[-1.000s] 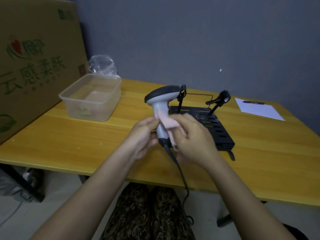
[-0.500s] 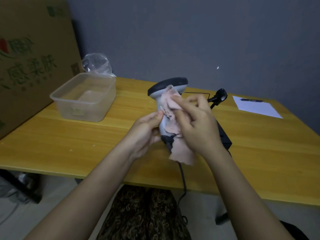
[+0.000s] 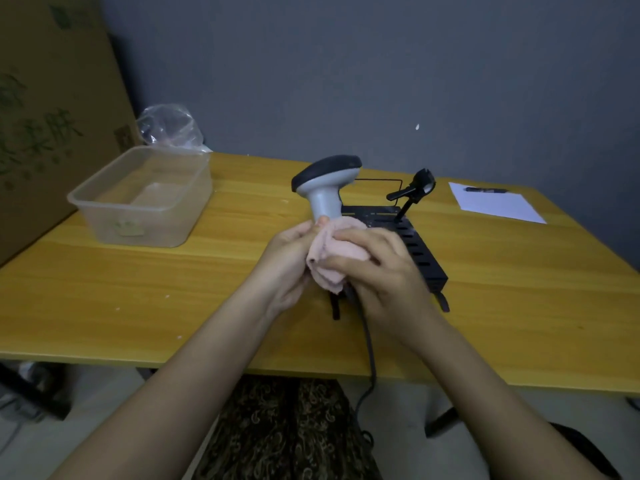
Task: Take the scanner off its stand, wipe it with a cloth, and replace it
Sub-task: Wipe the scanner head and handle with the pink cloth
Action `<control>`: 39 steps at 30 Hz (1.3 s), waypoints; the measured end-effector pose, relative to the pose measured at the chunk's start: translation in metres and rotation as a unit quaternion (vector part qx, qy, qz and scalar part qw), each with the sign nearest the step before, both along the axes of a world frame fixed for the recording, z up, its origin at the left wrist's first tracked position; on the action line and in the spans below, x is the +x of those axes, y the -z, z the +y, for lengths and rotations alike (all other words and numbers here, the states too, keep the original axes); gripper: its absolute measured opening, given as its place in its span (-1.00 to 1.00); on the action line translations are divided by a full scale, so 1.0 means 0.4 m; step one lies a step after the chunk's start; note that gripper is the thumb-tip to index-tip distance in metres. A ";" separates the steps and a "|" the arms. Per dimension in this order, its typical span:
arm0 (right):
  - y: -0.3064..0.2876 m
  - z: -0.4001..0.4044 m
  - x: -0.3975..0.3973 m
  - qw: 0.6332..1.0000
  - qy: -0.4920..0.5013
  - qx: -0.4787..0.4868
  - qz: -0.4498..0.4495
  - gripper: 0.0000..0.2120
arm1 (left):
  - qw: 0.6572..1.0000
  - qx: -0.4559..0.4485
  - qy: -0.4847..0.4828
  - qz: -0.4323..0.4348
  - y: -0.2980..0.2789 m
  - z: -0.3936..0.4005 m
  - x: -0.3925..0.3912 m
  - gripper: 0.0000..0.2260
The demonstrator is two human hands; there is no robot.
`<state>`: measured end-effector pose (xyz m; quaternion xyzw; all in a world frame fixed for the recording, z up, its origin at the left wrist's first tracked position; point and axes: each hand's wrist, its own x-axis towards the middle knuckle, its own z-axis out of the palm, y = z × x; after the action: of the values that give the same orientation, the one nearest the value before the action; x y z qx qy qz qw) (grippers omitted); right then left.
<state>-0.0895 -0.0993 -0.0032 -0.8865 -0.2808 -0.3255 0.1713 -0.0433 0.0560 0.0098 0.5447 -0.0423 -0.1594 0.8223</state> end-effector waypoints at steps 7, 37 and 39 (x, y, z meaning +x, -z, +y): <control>0.006 -0.099 0.001 0.999 -0.025 -0.015 0.031 -0.72 | 1.000 -0.003 0.009 0.009 -0.007 -0.006 0.003 -0.72; -0.025 0.001 -0.002 0.860 -0.031 0.409 0.303 -0.82 | 0.999 -0.027 0.005 -0.022 -0.012 -0.019 0.002 -0.70; -0.026 -0.009 0.010 0.804 -0.039 0.484 0.344 -0.79 | 0.999 -0.009 0.007 -0.032 -0.013 -0.017 0.003 -0.71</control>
<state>-0.0856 -0.1028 0.0072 -0.7307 -0.0440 -0.0853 0.6759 -0.0420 0.0490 0.0149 0.5417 -0.0735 -0.1472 0.8243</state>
